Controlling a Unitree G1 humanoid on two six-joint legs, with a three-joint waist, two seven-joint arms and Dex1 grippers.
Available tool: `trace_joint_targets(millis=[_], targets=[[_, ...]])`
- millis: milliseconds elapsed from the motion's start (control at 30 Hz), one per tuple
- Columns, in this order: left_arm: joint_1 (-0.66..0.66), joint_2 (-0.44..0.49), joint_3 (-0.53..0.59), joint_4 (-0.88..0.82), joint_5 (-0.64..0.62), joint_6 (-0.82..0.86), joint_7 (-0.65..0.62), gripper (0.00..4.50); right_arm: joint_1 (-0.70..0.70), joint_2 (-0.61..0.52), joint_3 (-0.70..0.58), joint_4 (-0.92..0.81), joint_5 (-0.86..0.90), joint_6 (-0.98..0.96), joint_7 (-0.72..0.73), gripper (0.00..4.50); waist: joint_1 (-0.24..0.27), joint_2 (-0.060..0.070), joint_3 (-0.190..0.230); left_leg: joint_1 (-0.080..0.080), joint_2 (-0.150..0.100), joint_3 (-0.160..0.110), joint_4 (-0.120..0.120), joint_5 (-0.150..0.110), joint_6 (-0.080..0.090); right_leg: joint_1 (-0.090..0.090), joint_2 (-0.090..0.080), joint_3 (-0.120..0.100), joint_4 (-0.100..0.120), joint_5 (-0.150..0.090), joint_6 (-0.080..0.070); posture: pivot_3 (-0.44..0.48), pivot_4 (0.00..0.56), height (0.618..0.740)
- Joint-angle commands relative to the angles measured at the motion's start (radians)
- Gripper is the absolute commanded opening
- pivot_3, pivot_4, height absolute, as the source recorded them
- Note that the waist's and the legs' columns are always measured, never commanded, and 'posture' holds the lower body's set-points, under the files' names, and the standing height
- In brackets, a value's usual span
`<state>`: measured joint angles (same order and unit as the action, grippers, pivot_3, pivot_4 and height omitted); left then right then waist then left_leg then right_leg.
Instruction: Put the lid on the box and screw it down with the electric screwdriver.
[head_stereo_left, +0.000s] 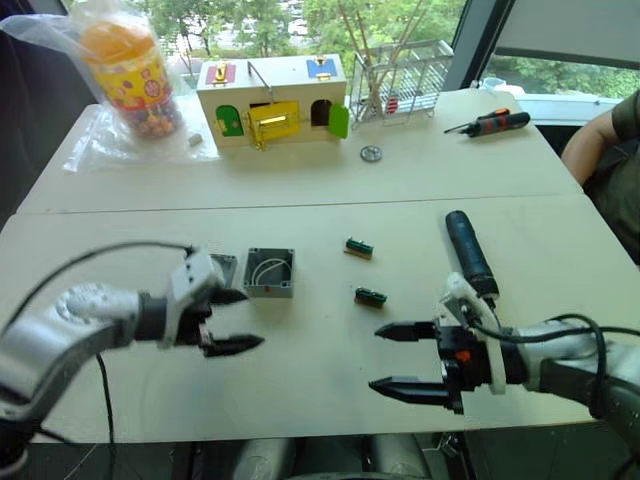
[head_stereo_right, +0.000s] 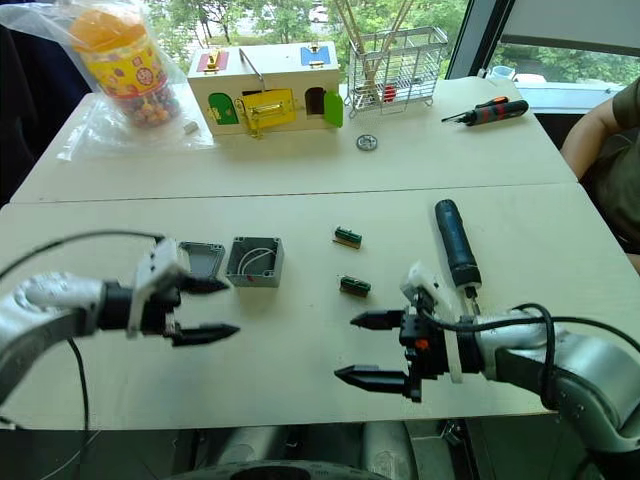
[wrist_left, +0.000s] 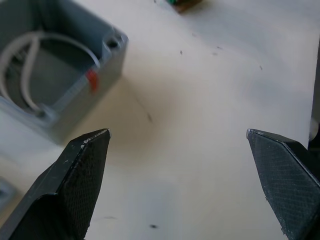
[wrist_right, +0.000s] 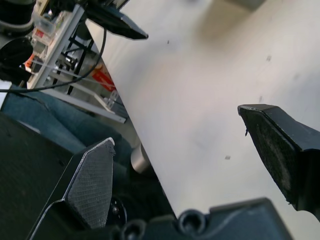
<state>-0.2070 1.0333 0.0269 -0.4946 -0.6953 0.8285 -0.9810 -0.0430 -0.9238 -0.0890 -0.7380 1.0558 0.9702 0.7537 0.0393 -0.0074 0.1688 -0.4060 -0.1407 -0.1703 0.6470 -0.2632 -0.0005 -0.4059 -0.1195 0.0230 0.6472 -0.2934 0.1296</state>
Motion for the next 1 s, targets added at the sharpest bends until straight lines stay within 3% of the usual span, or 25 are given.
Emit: trace_joint_targets(millis=[33,167,300,600,700,933,1000], targets=[[-0.189,0.022,-0.123,0.076,0.106,-0.076,-0.119,4.48,-0.073,0.012,-0.003,-0.035,0.056,0.021,-0.061,4.50,0.000,0.000,0.000,0.000,0.000,0.000,0.000,0.000,-0.001,0.000,0.000,0.000,0.000,0.000,0.000,0.000,0.150,0.740],[-0.365,0.007,-0.319,0.205,0.320,-0.237,-0.244,4.48,-0.150,0.048,0.051,-0.067,0.043,0.037,-0.156,4.50,-0.003,0.000,0.000,0.000,0.000,0.000,0.000,0.003,-0.005,0.000,0.000,0.000,0.000,0.002,0.003,0.000,0.150,0.740],[-0.430,-0.038,-0.419,0.305,0.435,-0.342,-0.320,4.48,-0.168,0.087,0.089,-0.090,0.022,0.040,-0.237,4.50,-0.005,-0.001,0.000,-0.001,0.000,0.000,0.000,0.004,-0.006,-0.002,0.000,0.001,0.000,0.002,0.003,0.000,0.150,0.740],[-0.462,-0.113,-0.454,0.427,0.550,-0.437,-0.390,4.48,-0.079,0.134,0.119,-0.140,-0.015,0.013,-0.318,4.50,-0.002,-0.001,0.000,-0.002,0.000,0.000,0.002,0.004,-0.006,-0.002,0.001,0.001,0.002,0.002,0.005,0.000,0.150,0.740],[-0.473,-0.148,-0.444,0.447,0.561,-0.452,-0.388,3.65,-0.052,0.142,0.127,-0.145,-0.035,-0.002,-0.323,4.50,-0.002,-0.001,0.000,-0.002,0.000,0.000,0.002,0.004,-0.006,-0.002,0.001,0.001,0.002,0.003,0.005,0.000,0.150,0.740],[-0.501,-0.191,-0.451,0.481,0.584,-0.469,-0.423,0.25,-0.025,0.174,0.161,-0.148,-0.082,-0.025,-0.335,4.50,-0.008,-0.001,0.000,-0.002,0.000,0.000,0.003,0.004,-0.006,-0.002,0.001,0.000,0.003,0.003,0.006,0.000,0.150,0.740],[-0.506,-0.188,-0.461,0.493,0.601,-0.491,-0.446,0.06,-0.016,0.177,0.166,-0.150,-0.089,-0.028,-0.339,4.50,-0.010,-0.001,0.000,-0.002,0.000,0.000,0.002,0.004,-0.006,-0.002,0.001,0.000,0.003,0.003,0.006,0.000,0.150,0.740]])
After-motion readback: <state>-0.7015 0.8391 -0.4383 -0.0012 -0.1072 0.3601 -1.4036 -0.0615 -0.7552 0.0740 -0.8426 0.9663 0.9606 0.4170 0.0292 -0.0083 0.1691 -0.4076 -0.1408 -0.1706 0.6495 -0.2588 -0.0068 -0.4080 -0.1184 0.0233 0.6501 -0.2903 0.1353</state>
